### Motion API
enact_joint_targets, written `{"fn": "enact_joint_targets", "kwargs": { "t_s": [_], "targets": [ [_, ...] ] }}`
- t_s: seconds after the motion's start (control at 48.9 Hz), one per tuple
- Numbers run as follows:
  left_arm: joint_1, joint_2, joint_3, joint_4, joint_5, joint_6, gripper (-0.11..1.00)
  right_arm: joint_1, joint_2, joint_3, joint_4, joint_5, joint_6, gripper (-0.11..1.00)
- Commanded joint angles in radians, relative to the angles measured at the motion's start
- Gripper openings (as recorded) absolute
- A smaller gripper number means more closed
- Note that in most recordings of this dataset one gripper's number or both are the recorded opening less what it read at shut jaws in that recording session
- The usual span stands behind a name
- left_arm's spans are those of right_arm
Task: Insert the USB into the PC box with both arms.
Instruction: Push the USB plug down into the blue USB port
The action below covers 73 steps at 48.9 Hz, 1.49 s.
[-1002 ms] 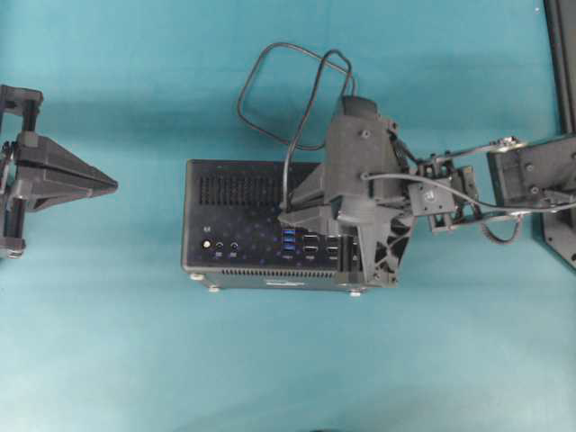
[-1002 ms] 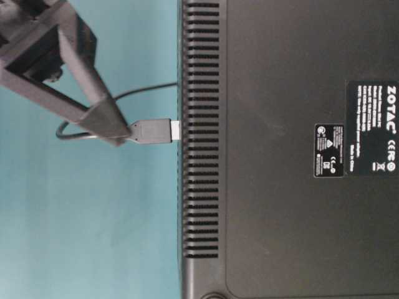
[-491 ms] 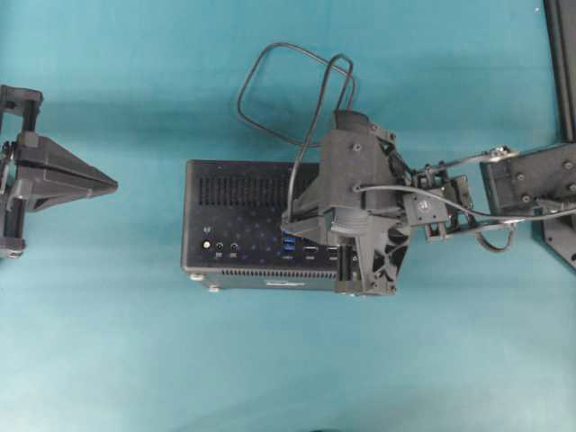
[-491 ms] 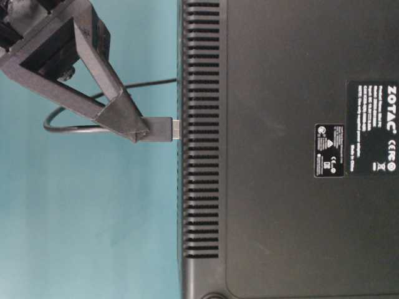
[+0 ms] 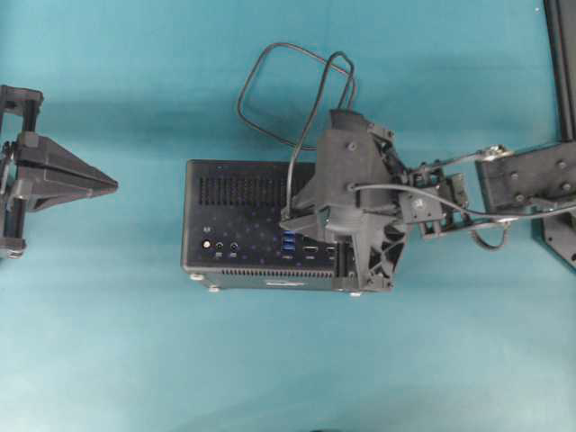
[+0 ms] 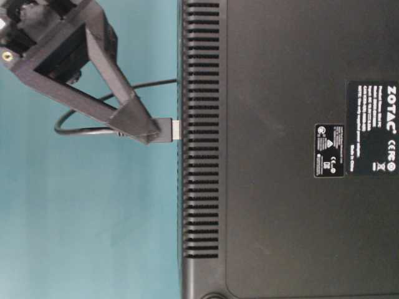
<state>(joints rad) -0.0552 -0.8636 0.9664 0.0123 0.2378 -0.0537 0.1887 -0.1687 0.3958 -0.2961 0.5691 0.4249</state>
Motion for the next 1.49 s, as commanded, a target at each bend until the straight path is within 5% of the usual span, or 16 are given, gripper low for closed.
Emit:
{"fn": "enact_joint_targets", "kwargs": {
  "t_s": [0.0, 0.327, 0.634, 0.818, 1.022, 1.288, 1.472],
  "targets": [
    [0.0, 0.003, -0.018, 0.002, -0.009, -0.002, 0.0, 0.018, -0.003, -0.015, 0.012, 0.002, 0.011, 0.18],
    [0.002, 0.002, -0.018, 0.002, -0.009, -0.002, 0.0, -0.002, -0.037, -0.017, 0.006, -0.04, 0.009, 0.24],
    [0.0, 0.002, -0.018, 0.002, -0.009, -0.002, 0.0, -0.017, -0.055, -0.023, 0.006, -0.069, 0.009, 0.61],
    [0.0, 0.002, -0.018, 0.002, -0.009, -0.002, 0.0, -0.018, -0.064, -0.021, 0.006, -0.074, 0.009, 0.64],
    [0.0, 0.002, -0.018, 0.002, -0.009, -0.002, 0.0, -0.018, -0.083, -0.005, 0.006, -0.08, 0.009, 0.55],
    [0.002, 0.002, -0.018, 0.002, -0.009, -0.002, 0.0, -0.021, -0.078, 0.012, 0.006, -0.112, 0.009, 0.18],
    [0.0, 0.002, -0.018, 0.002, -0.009, -0.002, 0.0, -0.02, -0.061, 0.018, 0.012, -0.132, 0.011, 0.07]
  ]
}}
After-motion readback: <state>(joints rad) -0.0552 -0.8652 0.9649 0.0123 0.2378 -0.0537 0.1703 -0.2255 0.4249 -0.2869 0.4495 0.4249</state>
